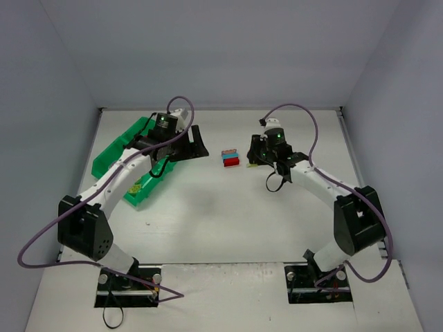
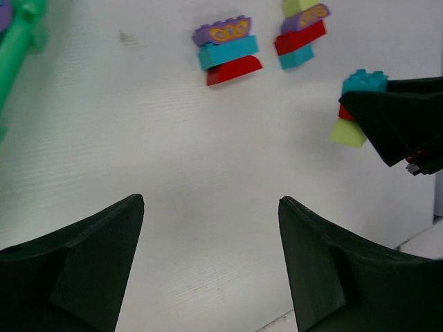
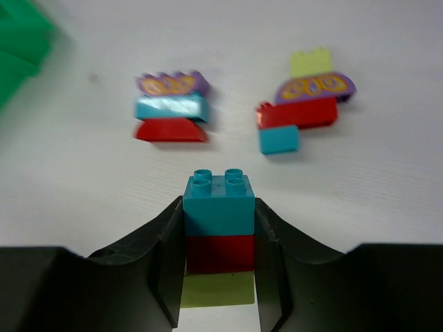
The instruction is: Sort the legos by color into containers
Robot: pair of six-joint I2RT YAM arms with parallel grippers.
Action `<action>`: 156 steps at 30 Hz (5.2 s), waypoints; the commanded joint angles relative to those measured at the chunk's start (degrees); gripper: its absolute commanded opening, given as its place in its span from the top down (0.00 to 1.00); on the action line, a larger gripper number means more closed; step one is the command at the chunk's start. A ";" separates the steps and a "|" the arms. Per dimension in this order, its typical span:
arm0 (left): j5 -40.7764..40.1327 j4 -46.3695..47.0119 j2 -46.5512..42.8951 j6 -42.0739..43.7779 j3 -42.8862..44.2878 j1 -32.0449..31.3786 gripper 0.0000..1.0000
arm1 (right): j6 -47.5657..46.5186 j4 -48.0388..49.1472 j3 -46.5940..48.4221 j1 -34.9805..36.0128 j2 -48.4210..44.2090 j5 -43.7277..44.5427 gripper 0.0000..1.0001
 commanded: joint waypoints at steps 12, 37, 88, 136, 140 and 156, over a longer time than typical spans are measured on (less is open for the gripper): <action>0.23 22.11 -3.98 -6.93 -5.30 -8.65 0.28 | 27.01 8.54 6.53 7.73 -4.37 6.20 1.00; -11.11 38.46 0.32 -2.71 -8.30 -14.28 0.29 | 54.71 8.89 5.91 7.82 -6.21 5.32 1.00; -15.77 23.71 -19.87 -10.87 -25.87 -0.42 1.00 | 39.45 8.81 6.08 0.97 -3.84 -1.43 1.00; 18.58 7.00 -4.86 -2.97 -1.36 12.98 0.38 | -37.22 4.23 4.33 8.79 -9.11 -31.32 0.82; 23.06 9.45 -4.16 -4.11 0.32 4.38 0.38 | -38.45 4.23 5.56 9.66 -8.94 -32.73 0.81; 25.63 10.25 0.85 -3.50 1.20 -4.88 0.38 | -38.10 4.23 5.83 11.69 -11.05 -34.14 0.76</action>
